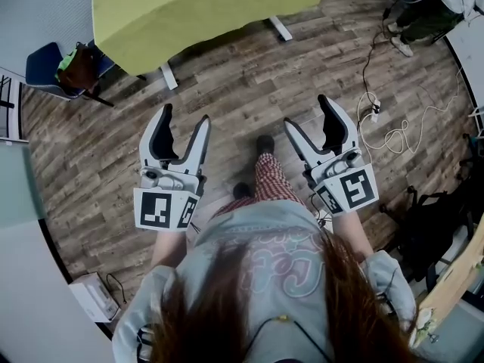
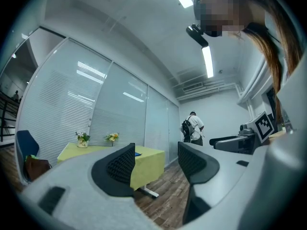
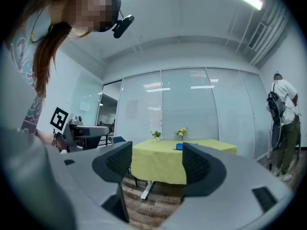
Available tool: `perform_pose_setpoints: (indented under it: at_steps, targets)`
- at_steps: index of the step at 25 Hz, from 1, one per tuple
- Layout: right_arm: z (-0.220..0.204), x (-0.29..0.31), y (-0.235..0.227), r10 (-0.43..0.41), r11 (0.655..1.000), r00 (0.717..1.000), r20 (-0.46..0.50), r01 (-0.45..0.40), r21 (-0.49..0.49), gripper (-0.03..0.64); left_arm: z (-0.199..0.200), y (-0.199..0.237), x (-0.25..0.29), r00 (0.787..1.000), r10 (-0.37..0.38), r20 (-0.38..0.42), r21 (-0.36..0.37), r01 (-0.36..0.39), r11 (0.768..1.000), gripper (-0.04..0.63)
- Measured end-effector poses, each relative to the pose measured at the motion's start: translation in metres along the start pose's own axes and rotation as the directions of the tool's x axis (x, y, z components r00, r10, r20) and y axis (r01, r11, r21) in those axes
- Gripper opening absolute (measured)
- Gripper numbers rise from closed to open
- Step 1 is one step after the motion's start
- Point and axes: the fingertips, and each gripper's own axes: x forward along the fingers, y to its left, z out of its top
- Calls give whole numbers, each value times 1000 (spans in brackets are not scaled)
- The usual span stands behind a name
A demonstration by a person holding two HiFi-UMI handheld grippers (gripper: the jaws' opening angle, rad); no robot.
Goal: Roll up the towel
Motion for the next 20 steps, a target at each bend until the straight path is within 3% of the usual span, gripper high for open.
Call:
perform_pose_setpoints:
  at_steps: [20]
  targets:
    - [7,114,-107,55,998,998,19,-55,-14,313,3,51,142,999,46,10,47,-46,998,252]
